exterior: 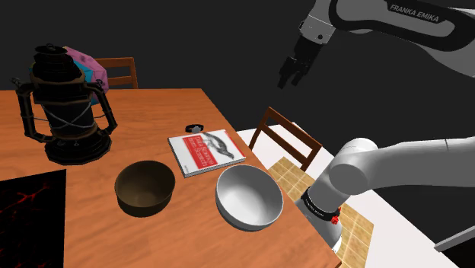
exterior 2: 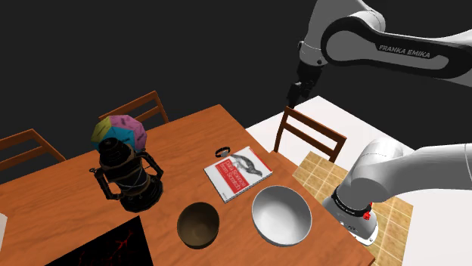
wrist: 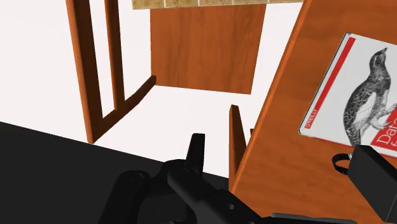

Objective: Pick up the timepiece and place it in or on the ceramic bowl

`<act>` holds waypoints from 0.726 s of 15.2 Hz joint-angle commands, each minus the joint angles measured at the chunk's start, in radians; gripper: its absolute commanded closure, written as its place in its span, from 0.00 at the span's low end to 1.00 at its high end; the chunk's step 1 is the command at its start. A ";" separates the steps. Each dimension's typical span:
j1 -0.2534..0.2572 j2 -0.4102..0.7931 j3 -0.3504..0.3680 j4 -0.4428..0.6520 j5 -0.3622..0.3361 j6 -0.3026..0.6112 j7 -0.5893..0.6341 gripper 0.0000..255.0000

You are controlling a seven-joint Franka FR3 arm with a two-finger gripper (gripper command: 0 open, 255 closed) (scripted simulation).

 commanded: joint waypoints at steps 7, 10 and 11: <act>0.041 0.177 0.031 0.004 0.076 0.136 0.042 0.00; 0.063 0.274 0.046 0.021 0.113 0.200 0.057 0.00; 0.070 0.307 0.051 0.030 0.126 0.220 0.061 0.00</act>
